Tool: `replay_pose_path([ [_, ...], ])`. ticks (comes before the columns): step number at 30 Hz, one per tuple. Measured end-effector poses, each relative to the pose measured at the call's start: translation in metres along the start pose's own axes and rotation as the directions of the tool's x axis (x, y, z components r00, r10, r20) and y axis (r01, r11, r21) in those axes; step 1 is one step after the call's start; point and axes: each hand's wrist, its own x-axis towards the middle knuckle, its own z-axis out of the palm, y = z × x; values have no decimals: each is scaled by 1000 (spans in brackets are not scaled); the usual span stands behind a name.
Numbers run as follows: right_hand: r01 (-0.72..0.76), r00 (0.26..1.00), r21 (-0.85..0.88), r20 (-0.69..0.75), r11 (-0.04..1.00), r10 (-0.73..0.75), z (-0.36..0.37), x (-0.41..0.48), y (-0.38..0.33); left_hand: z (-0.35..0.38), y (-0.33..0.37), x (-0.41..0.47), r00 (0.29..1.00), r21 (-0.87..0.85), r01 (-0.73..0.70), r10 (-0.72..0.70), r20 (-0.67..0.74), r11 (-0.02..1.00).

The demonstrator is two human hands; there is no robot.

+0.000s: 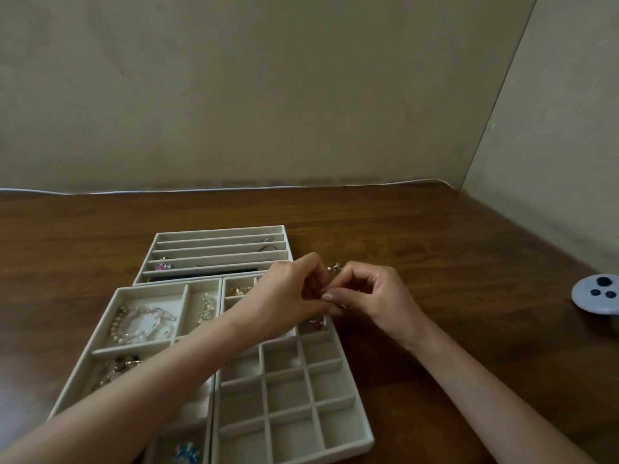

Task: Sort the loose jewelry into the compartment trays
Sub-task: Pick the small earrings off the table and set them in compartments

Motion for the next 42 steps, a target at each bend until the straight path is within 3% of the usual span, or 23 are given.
replay_pose_path([
  [3, 25, 996, -5, -89, 1000, -25, -1, -1, 0, -9, 2, 2, 999, 23, 44, -45, 8, 999],
  [7, -4, 923, -443, -347, 896, -167, -12, 1, 14, -23, -1, 3, 987, 64, 44, -53, 153, 997],
  [10, -98, 914, -590, -372, 801, -162, -19, 1, 22, -21, -5, 0, 961, 176, -18, -32, 274, 984],
  [15, -154, 940, -590, -334, 792, -66, -19, 1, 24, -19, -1, -1, 947, 365, -88, -36, 319, 927],
  [26, -191, 981, -721, -172, 666, 95, -19, 3, 29, -15, -1, -1, 946, 419, -103, -42, 322, 902],
  [31, -217, 963, -694, -267, 687, 34, -26, 9, 34, -15, -4, 0, 959, 398, -97, -21, 282, 912],
  [38, -113, 991, -791, -132, 601, 14, -26, 15, 40, -11, -10, 1, 991, 324, -56, 14, 130, 944],
  [42, -136, 984, -775, -180, 617, -9, -26, 14, 39, -11, -9, 0, 997, 307, -37, 16, 69, 951],
])
